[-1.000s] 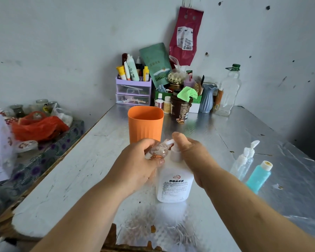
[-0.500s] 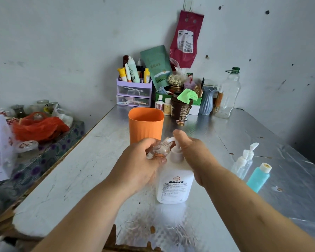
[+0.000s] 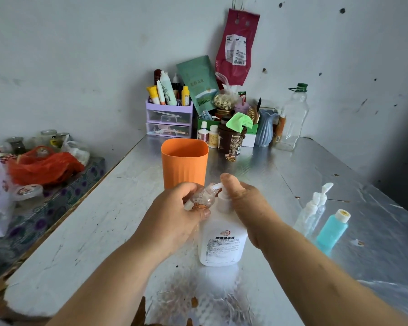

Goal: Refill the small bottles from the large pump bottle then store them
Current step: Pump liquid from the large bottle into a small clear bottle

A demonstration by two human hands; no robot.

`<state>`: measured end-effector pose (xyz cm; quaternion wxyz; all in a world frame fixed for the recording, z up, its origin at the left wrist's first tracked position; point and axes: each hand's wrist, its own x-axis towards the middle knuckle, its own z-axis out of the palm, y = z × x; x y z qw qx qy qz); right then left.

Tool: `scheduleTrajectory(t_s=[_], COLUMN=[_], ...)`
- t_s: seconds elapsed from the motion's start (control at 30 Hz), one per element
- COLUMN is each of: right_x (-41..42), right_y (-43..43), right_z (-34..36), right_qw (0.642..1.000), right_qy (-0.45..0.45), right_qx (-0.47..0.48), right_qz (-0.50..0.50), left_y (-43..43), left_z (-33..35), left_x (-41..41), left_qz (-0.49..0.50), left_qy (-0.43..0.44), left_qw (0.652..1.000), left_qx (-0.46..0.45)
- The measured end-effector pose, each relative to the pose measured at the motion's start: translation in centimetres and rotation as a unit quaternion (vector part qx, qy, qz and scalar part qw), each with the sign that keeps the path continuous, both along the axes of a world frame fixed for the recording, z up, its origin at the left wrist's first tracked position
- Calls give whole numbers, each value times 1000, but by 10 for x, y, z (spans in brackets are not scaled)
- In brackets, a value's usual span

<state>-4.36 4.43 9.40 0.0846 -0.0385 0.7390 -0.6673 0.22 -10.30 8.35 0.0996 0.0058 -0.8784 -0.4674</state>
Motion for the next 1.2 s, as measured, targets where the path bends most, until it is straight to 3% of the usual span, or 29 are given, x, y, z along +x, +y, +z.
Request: scheduleTrajectory(t_s=[0.3, 0.8, 1.2], right_x=[2, -4, -6], right_y=[2, 1, 2], right_z=[17, 2, 11], right_qw=[998, 1000, 999], right_qy=[-13, 2, -4], right_qx=[57, 2, 42], right_qz=[-17, -7, -19], left_y=[5, 3, 2], left_z=[11, 7, 8], left_x=[5, 3, 6], left_qz=[5, -4, -5], left_qy=[6, 4, 2], left_qw=[1000, 1000, 1000], left_qx=[10, 10, 2])
